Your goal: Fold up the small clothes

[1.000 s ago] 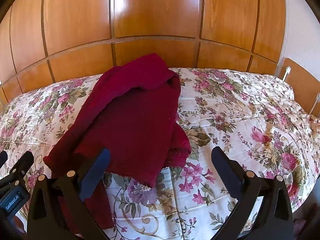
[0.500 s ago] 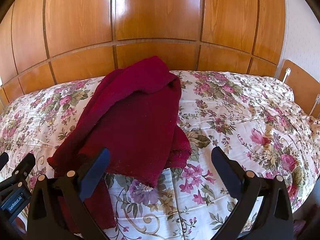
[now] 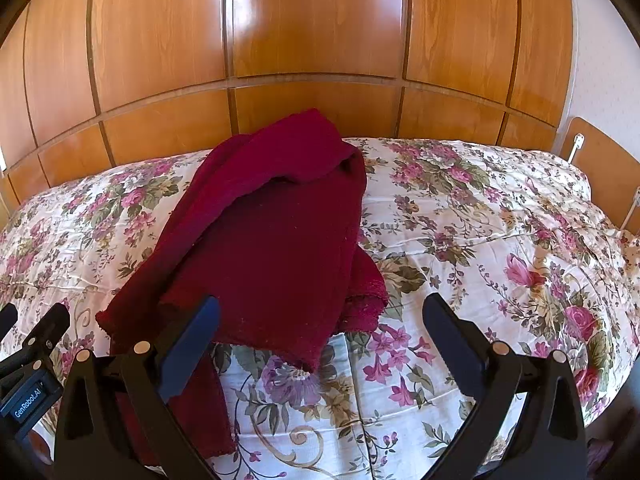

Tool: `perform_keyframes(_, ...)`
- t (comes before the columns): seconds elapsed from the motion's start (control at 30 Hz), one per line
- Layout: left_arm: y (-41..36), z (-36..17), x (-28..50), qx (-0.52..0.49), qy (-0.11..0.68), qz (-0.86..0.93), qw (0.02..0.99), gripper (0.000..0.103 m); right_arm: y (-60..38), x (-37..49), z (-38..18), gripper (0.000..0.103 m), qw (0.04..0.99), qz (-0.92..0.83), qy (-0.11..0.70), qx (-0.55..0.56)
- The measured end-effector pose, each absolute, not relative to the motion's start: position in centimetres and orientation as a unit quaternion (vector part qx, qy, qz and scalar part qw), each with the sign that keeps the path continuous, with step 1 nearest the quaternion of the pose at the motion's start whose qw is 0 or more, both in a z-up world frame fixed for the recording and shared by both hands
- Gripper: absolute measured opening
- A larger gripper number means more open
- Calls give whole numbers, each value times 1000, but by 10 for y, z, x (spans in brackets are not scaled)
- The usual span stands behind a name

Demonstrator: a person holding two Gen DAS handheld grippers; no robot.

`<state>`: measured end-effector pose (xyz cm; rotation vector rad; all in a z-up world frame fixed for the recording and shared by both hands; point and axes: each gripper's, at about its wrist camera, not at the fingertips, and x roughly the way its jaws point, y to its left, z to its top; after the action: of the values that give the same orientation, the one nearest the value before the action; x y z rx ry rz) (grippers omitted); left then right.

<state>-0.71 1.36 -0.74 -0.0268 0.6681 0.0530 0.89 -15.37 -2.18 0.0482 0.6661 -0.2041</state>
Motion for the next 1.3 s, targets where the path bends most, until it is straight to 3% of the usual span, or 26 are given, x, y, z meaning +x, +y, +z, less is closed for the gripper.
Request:
perform_keyframes(0.73, 13, -16, -5, -17, 338, 16, 941, 99, -157, 11, -21, 101, 942, -79, 324, 35)
perform_keyframes(0.93, 20, -29, -3, -20, 360, -26, 932, 99, -171, 31, -1, 99, 944, 10, 315, 99)
perform_keyframes(1.0, 24, -32, -5, -28, 364, -36, 930, 99, -176, 51, 0, 79, 930, 56, 335, 141)
perform_keyframes(1.13, 30, -36, -7, -31, 365, -43, 929, 99, -179, 94, -16, 67, 892, 102, 389, 205)
perform_keyframes(1.23, 30, -37, -10, -26, 363, -45, 930, 99, -170, 115, -27, 39, 887, 105, 397, 209)
perform_keyframes(1.3, 28, -37, -10, -23, 364, -57, 929, 99, -162, 123, -29, 11, 891, 103, 398, 195)
